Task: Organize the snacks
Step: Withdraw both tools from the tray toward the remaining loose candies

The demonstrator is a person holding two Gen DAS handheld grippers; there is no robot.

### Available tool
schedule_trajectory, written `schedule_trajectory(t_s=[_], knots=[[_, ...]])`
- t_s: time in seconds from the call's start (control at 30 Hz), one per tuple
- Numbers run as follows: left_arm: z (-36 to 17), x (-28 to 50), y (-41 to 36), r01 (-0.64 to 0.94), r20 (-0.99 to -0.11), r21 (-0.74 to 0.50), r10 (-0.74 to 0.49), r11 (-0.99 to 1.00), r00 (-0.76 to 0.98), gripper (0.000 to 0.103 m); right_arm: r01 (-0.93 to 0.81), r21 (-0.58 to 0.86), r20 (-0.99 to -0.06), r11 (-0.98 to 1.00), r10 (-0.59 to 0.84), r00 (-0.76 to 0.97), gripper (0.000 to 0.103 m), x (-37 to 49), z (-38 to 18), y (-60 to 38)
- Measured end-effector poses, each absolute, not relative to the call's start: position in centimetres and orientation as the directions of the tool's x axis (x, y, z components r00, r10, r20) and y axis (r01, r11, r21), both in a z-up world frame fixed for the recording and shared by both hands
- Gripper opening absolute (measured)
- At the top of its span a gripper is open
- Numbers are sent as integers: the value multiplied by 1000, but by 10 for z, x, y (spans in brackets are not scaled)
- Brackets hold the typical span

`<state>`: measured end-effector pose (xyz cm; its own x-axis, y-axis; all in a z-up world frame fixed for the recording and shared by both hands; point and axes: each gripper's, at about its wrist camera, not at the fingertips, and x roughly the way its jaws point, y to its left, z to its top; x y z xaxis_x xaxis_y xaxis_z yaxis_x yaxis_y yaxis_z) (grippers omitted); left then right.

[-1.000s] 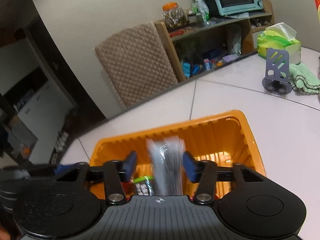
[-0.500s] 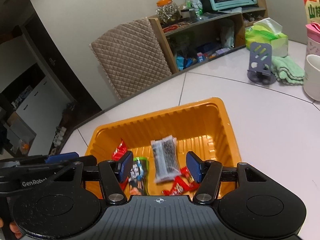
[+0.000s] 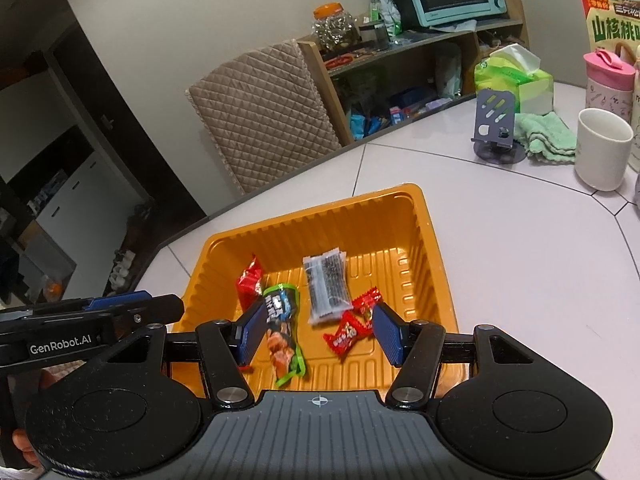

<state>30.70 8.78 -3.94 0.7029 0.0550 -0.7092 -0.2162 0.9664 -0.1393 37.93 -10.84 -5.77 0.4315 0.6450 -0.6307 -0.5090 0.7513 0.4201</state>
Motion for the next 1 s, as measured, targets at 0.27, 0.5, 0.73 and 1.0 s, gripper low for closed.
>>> schedule_trajectory(t_s=[0.27, 0.5, 0.73, 1.0], knots=[[-30, 271, 73, -214, -702, -150, 49, 965, 711, 45, -518, 410, -631, 751, 644, 433, 59, 351, -48, -124], [-27, 236, 65, -212, -709, -157, 40, 965, 704, 45, -517, 404, -641, 754, 637, 429, 59, 325, -45, -139], [-31, 204, 57, -216, -720, -150, 43, 965, 692, 47, -511, 392, -661, 765, 620, 422, 59, 298, -46, -151], [-39, 173, 49, -226, -740, -160, 35, 961, 672, 47, -514, 385, -691, 767, 609, 390, 59, 268, -55, -159]])
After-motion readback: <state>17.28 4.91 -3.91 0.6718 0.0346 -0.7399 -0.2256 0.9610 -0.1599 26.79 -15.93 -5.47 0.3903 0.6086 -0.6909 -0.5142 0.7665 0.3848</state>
